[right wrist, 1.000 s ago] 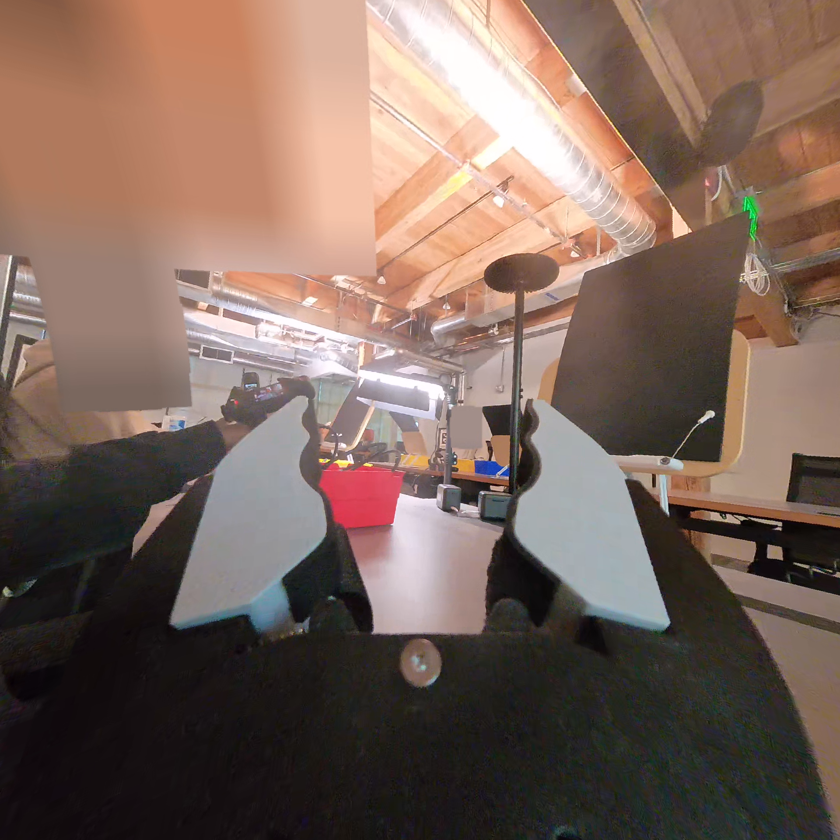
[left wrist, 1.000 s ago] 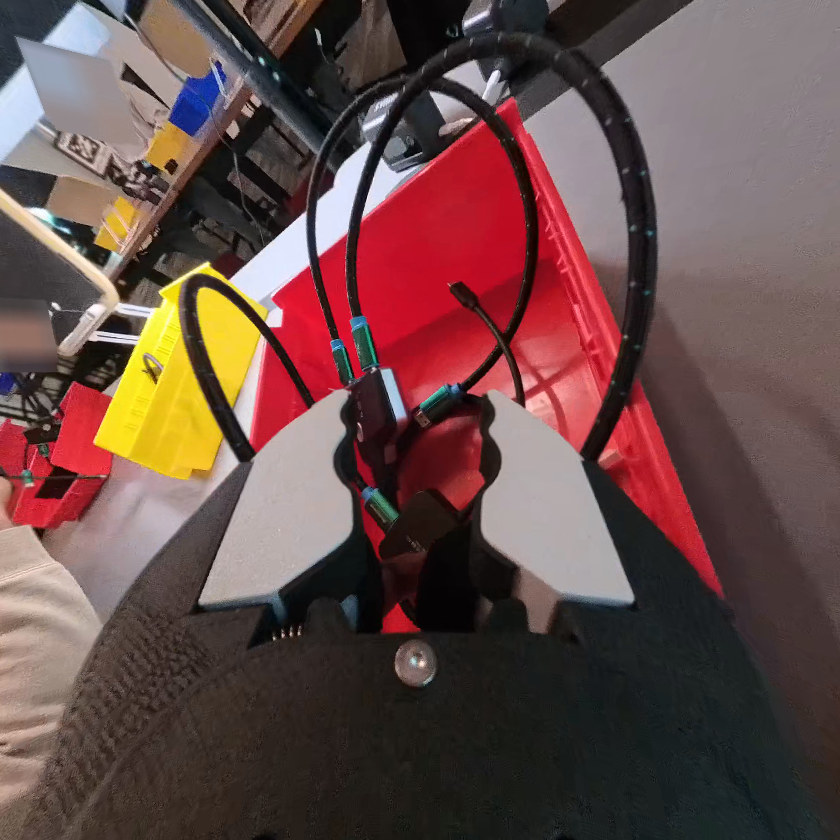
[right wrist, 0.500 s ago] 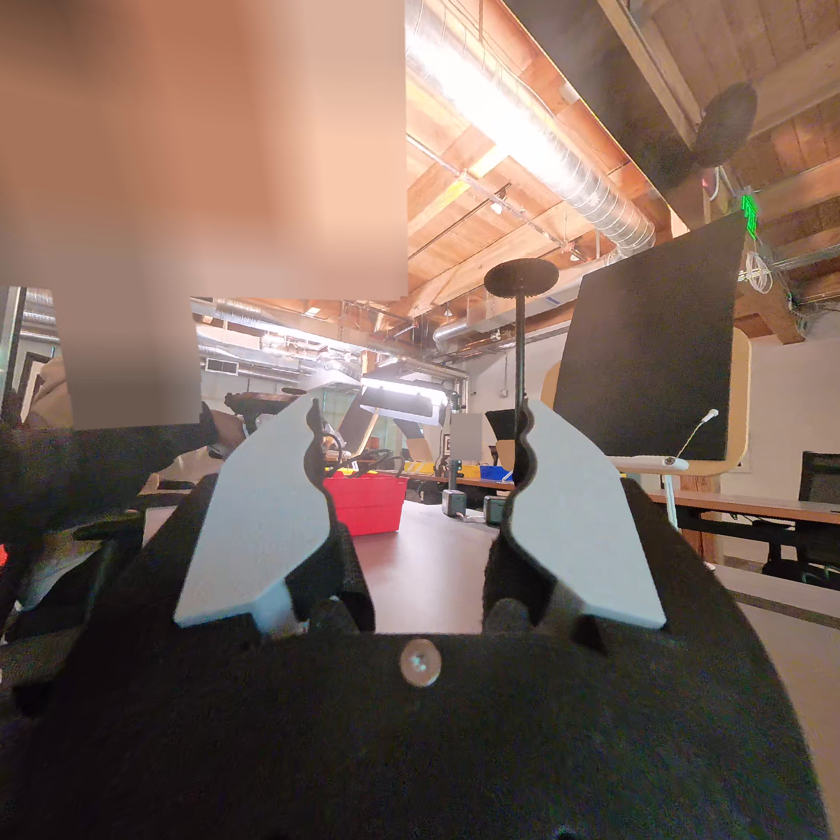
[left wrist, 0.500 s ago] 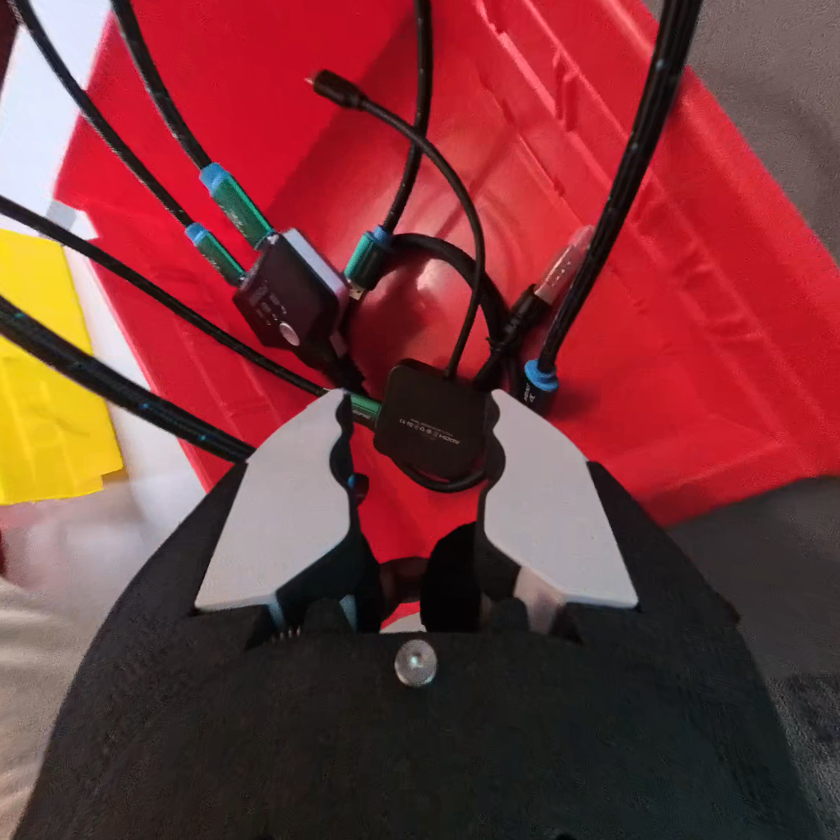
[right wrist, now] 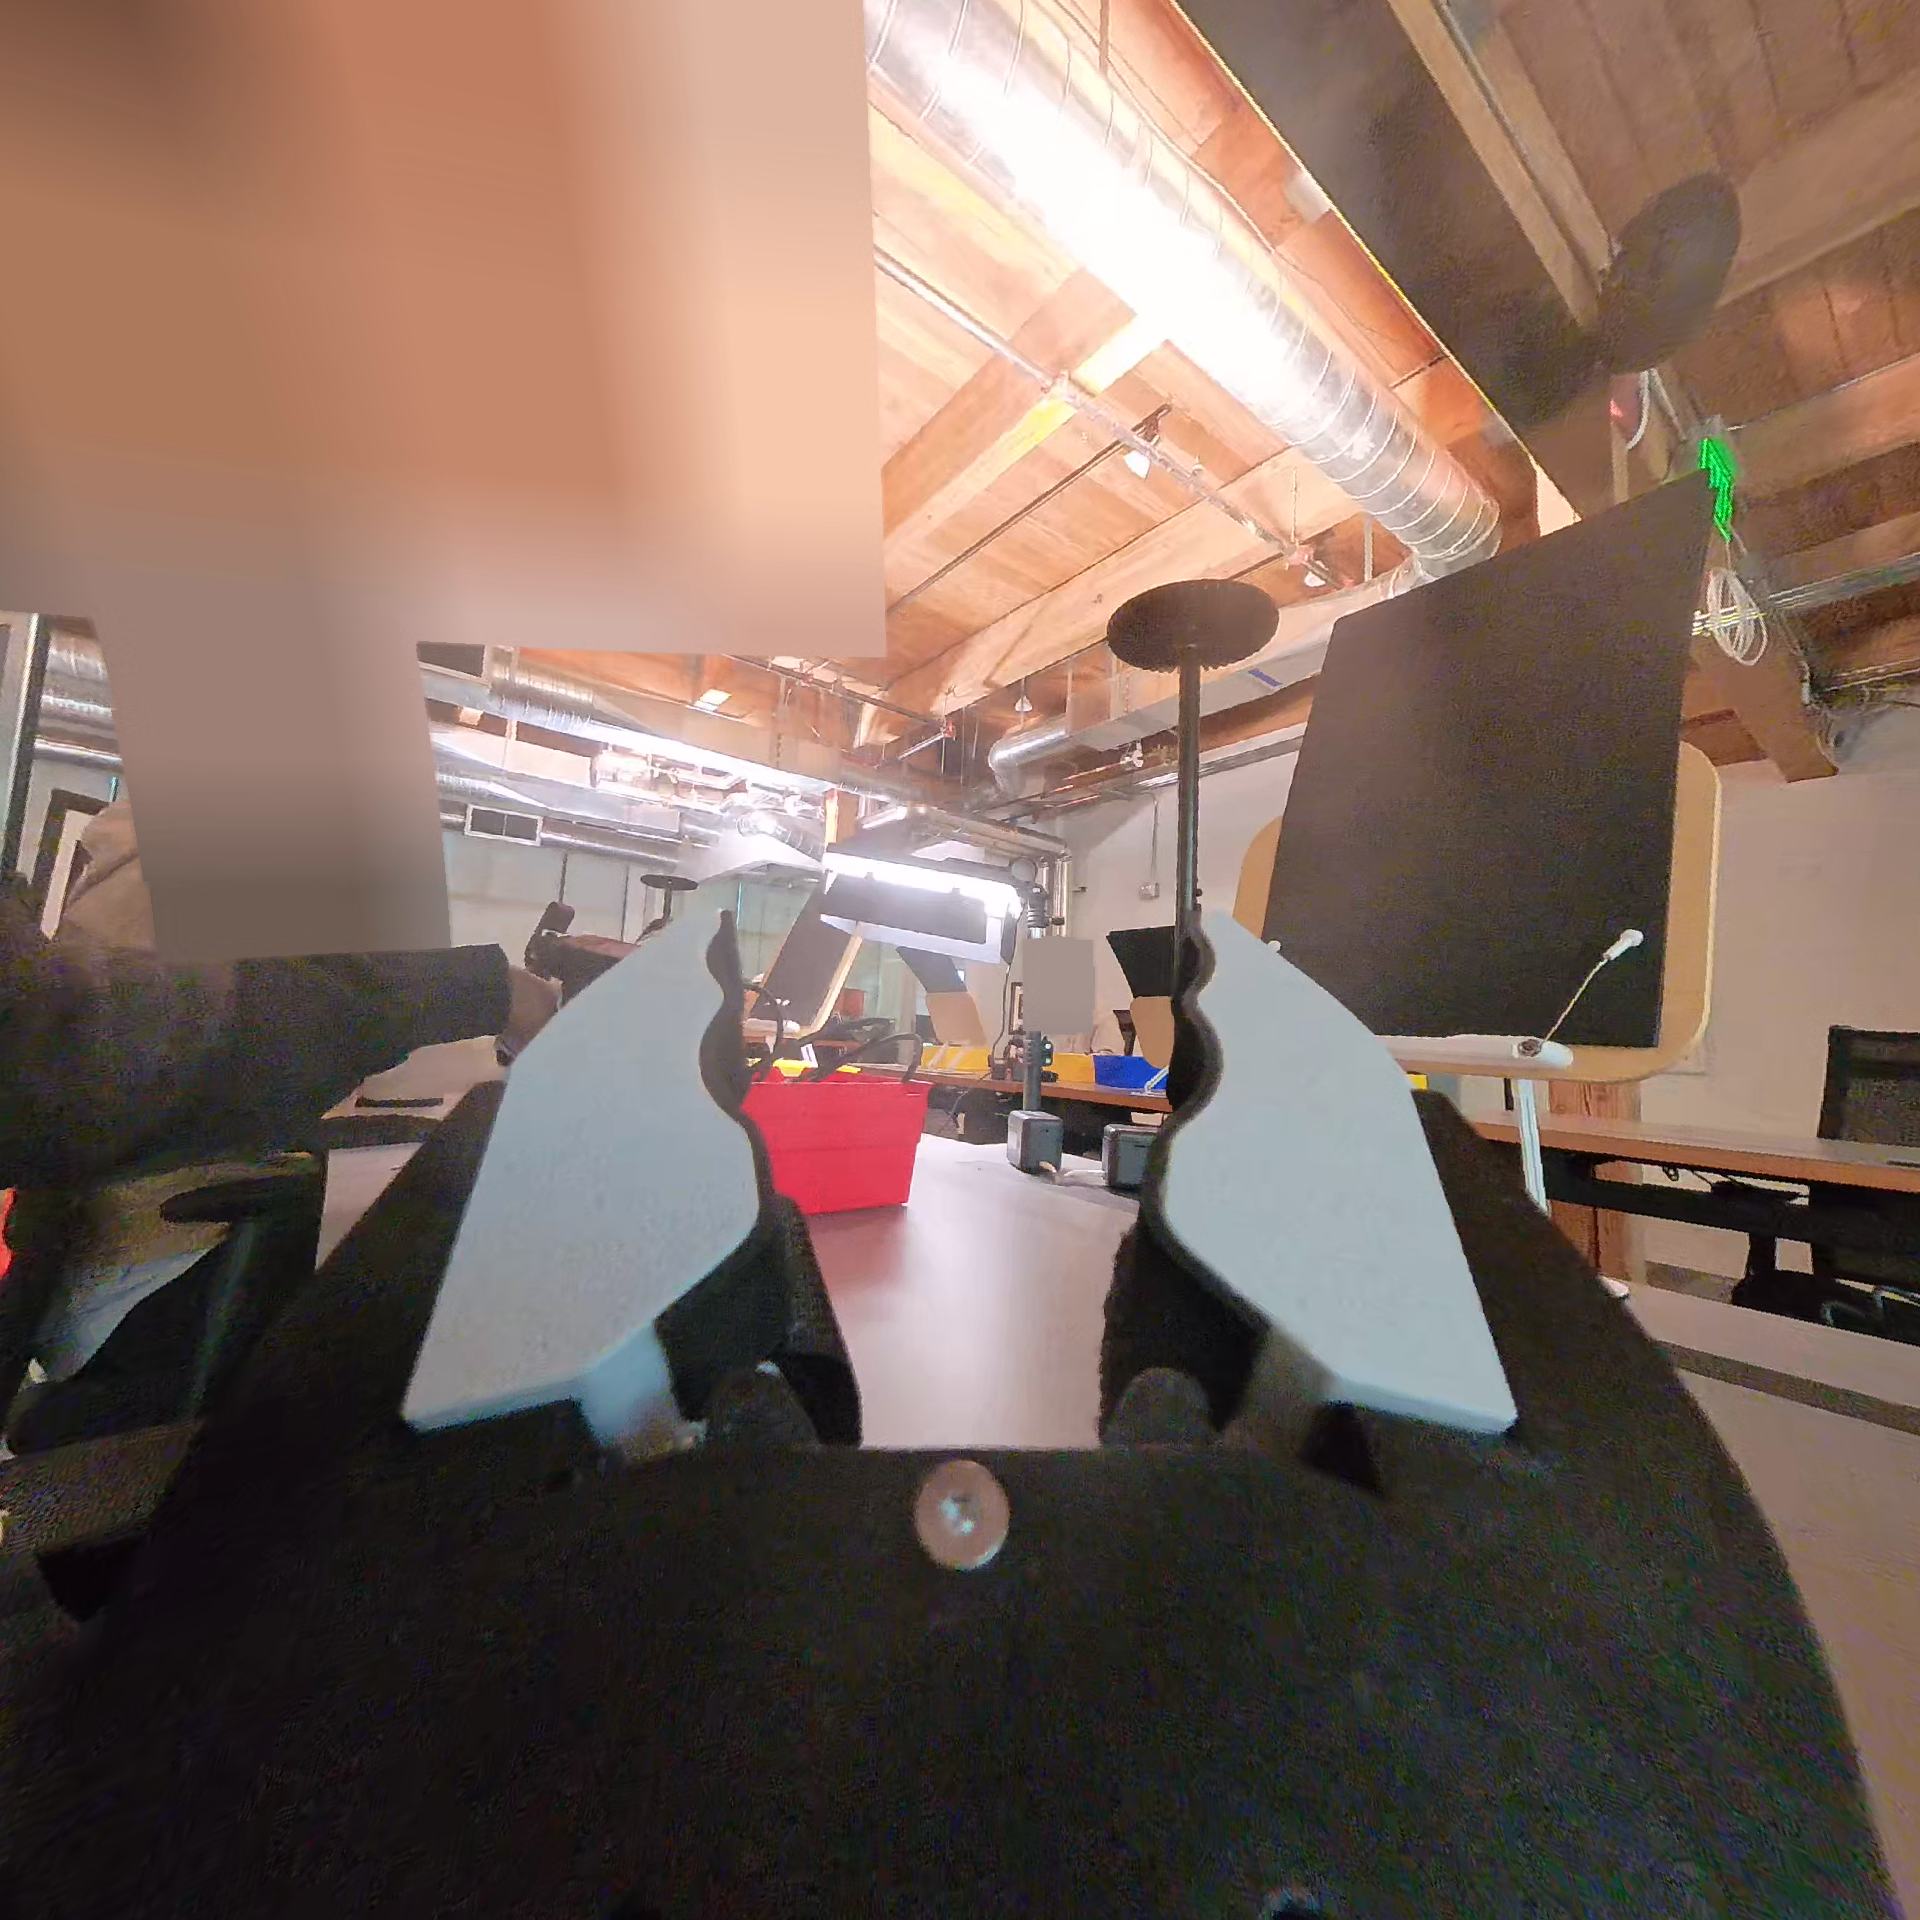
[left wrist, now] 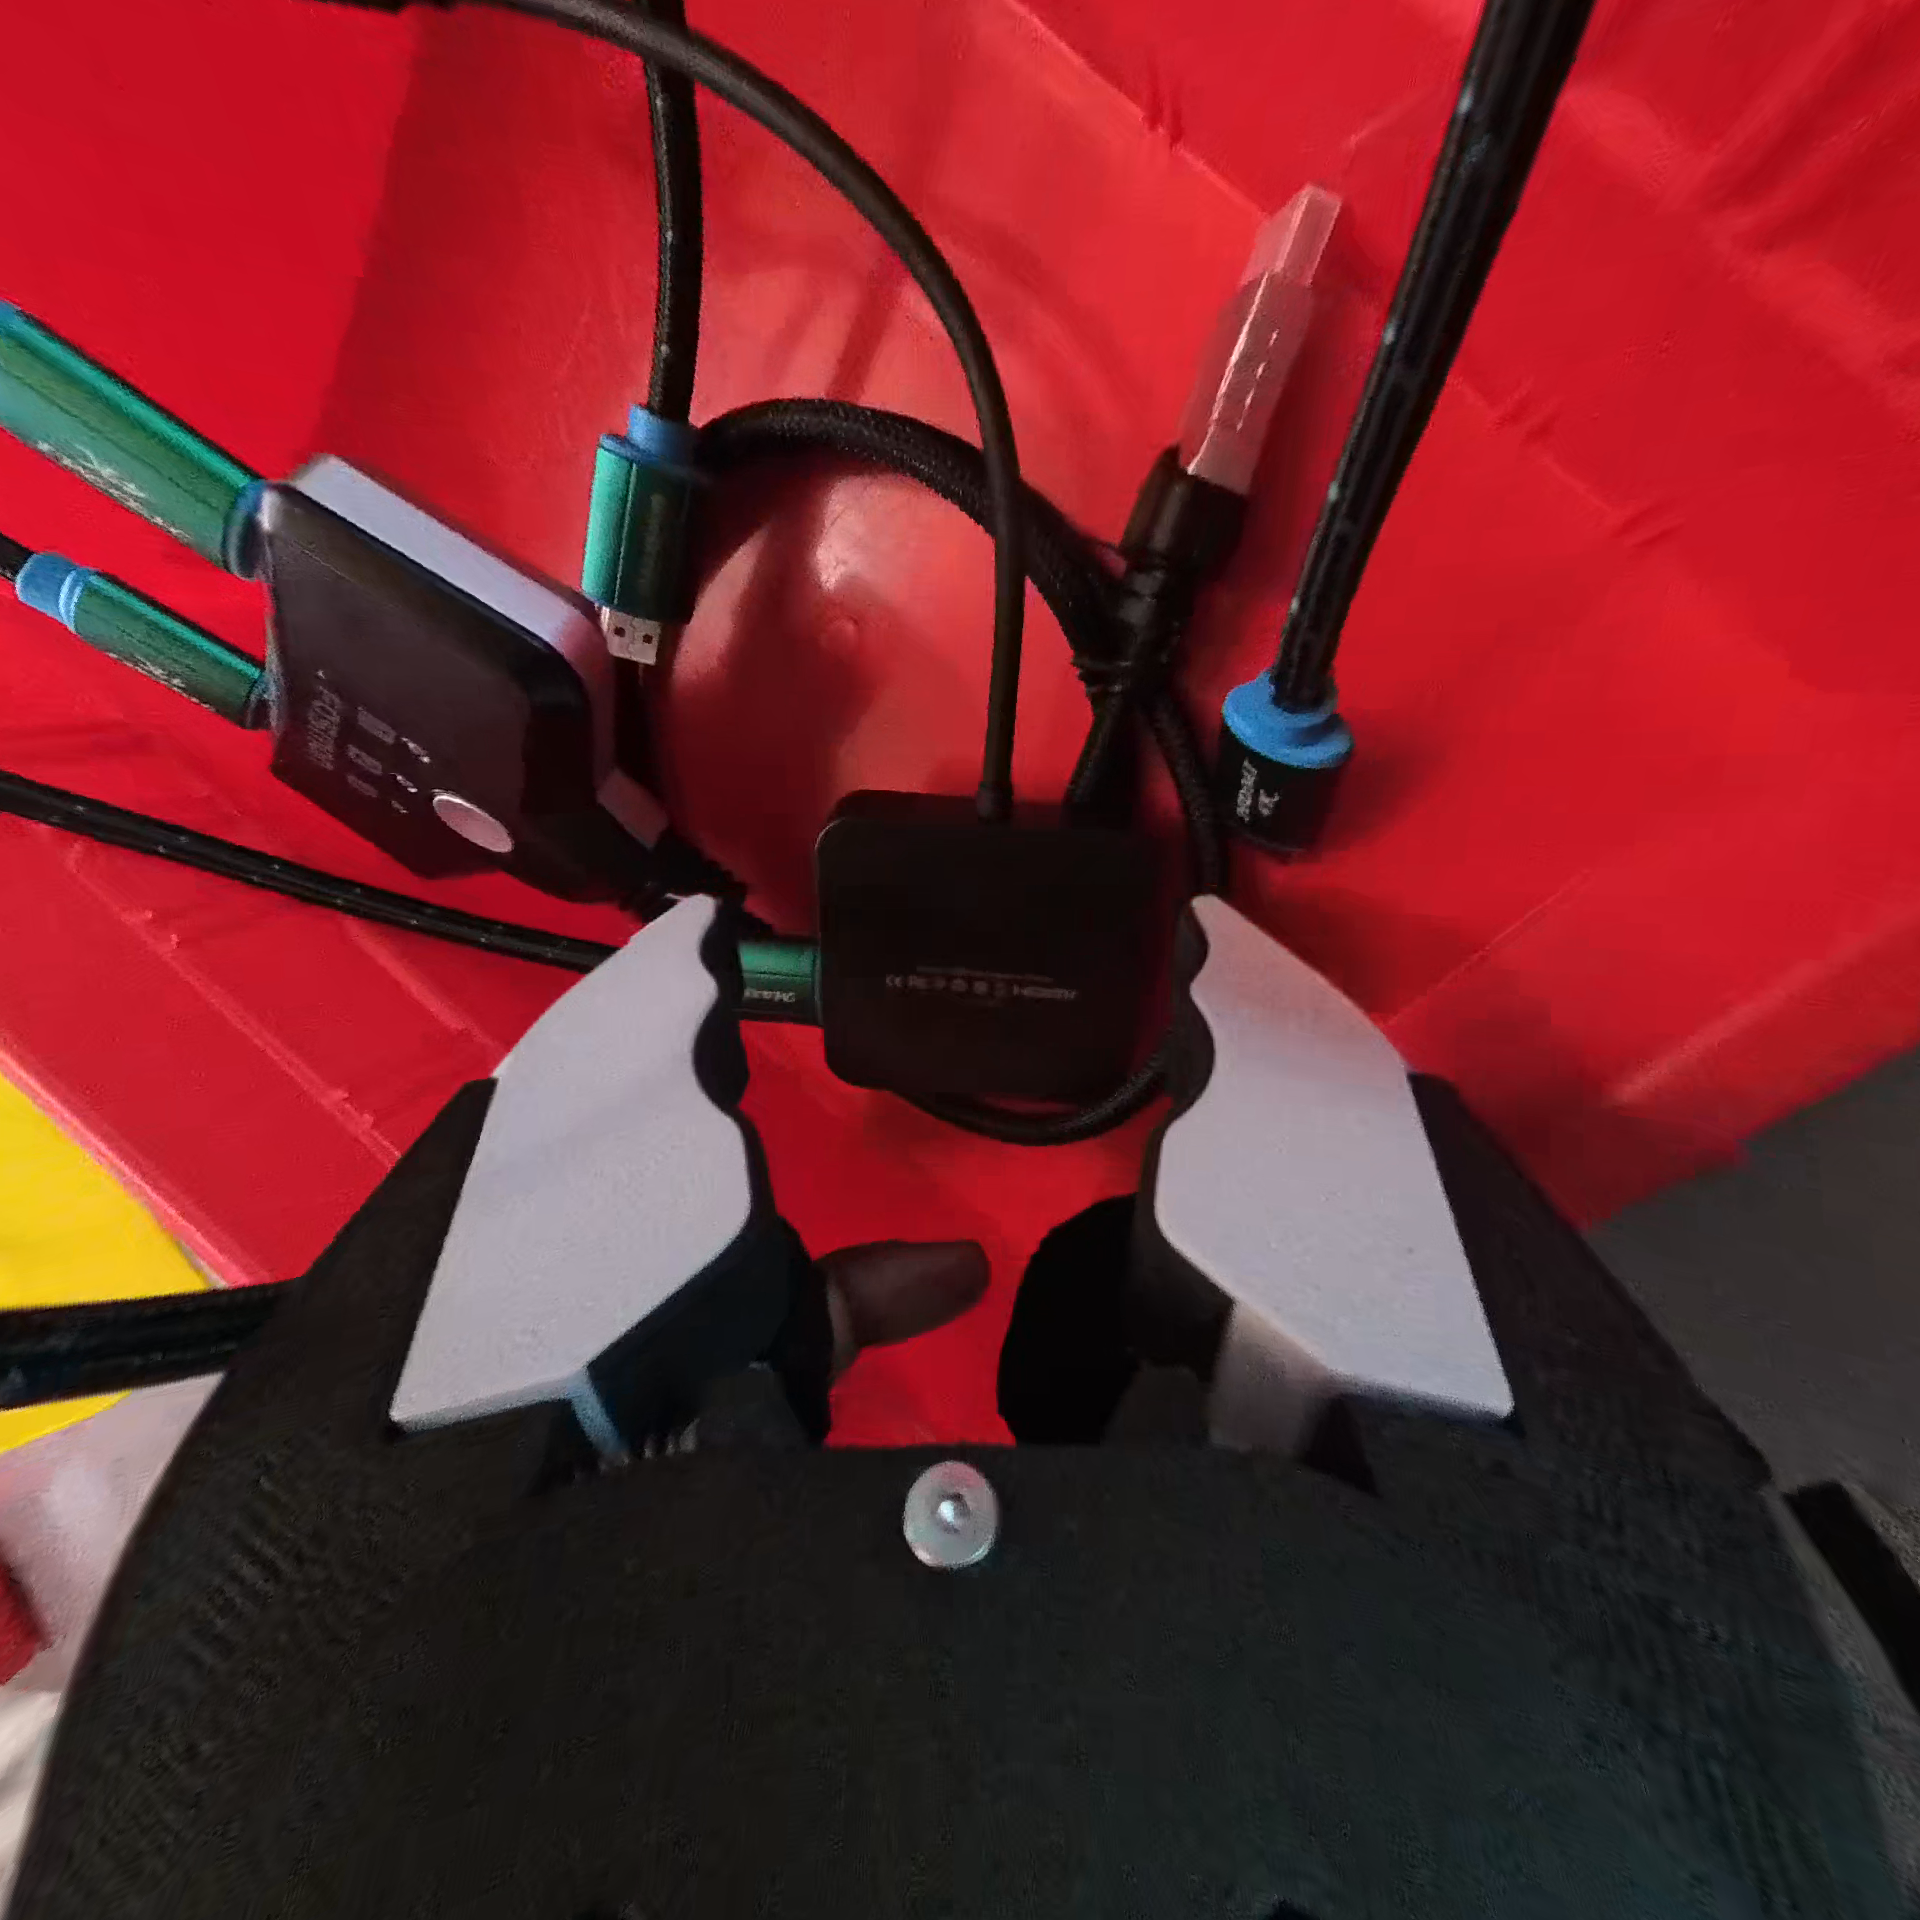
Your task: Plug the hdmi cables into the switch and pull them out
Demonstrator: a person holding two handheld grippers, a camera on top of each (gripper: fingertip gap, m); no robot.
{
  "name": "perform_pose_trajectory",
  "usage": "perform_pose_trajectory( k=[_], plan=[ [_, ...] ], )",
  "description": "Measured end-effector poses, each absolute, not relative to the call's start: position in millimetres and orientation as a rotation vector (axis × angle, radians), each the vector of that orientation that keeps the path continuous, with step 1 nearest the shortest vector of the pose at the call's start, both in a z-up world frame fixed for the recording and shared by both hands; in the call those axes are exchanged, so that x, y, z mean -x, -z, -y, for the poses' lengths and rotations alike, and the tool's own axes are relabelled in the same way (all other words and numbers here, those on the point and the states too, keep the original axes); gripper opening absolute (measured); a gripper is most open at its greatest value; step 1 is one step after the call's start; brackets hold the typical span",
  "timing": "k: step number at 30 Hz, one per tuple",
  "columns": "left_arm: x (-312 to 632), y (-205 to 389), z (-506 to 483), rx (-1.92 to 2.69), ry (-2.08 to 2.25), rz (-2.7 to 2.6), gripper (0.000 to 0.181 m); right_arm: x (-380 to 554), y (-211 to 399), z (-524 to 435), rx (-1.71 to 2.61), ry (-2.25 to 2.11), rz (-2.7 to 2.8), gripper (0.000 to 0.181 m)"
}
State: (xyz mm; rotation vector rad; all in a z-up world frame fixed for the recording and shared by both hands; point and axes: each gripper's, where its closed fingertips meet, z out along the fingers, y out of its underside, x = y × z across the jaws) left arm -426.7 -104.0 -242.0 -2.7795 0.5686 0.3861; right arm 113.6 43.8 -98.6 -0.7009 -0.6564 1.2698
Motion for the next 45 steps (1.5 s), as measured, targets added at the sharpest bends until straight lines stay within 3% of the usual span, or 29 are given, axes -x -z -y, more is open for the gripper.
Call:
perform_pose_trajectory(
  k=[12,19,30,37,45],
  plan=[
    [426,254,107,2.848,-0.222,-0.616,0.066,-114,98,-45,0.702,-1.274,0.651,0.079],
    [430,246,107,2.780,-0.448,-0.697,0.066,-114,98,-45,0.704,-1.276,0.645,0.079],
    [400,110,93,2.247,-0.872,-0.554,0.066,-114,98,-45,0.704,-1.270,0.649,0.078],
    [316,27,64,1.728,-1.034,-0.433,0.065,-114,99,-45,0.706,-1.272,0.648,0.079],
    [165,54,9,1.499,-0.869,-0.553,0.065,-106,102,-38,0.705,-1.223,0.722,0.077]
  ],
)
